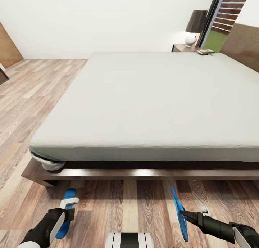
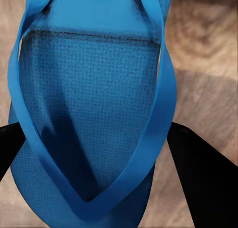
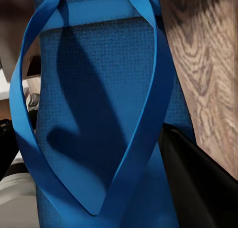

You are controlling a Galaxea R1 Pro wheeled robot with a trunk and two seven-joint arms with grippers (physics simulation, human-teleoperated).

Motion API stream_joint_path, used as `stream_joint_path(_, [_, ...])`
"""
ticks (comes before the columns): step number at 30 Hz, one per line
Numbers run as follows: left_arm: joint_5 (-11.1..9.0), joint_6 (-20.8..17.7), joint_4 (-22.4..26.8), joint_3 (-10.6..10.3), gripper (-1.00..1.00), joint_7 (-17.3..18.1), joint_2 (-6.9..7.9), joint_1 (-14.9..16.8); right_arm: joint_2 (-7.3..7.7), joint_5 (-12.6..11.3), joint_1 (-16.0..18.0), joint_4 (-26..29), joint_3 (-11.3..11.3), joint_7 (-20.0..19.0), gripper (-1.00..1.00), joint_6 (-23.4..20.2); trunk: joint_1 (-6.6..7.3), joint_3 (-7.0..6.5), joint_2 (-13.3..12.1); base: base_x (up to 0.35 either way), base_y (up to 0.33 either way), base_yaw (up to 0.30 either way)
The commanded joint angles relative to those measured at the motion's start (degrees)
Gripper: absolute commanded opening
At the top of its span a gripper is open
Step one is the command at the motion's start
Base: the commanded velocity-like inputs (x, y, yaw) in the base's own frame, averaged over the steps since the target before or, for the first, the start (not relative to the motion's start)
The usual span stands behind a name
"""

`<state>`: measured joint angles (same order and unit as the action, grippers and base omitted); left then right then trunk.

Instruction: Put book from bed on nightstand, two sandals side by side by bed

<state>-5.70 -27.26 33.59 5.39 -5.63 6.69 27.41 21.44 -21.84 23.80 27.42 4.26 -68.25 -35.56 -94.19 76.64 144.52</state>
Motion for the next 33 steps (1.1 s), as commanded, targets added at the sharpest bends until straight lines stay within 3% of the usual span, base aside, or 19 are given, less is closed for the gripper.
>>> stream_joint_path(1, [-0.6, -0.3, 0.1, 0.0, -1.0, -0.4, 0.06, 0.0, 0.01, -0.3, 0.0, 0.0, 0.0, 0.0, -1.0, -0.6, -0.01, 0.27, 0.0, 0.0, 0.0, 0.0])
stream_joint_path(15, [-0.7, -0.2, 0.1, 0.0, -1.0, -0.3, 0.16, 0.0, 0.01, -0.3, 0.0, 0.0, 0.0, 0.0, -1.0, -0.6, -0.37, 3.37, 0.2, 0.0, 0.0, 0.0])
stream_joint_path(27, [-0.7, -0.2, 0.1, 0.1, -1.0, -0.3, 0.16, 0.0, 0.01, -0.3, 0.0, 0.0, 0.0, 0.0, -1.0, -0.5, -0.37, 3.37, 0.2, 0.0, 0.0, 0.0])
stream_joint_path(33, [-0.7, -0.2, 0.1, 0.1, -1.0, -0.3, 0.16, 0.0, 0.01, -0.3, 0.0, 0.0, 0.1, 0.0, -1.0, -0.6, -0.53, 4.7, 0.3, 0.0, 0.0, 0.0])
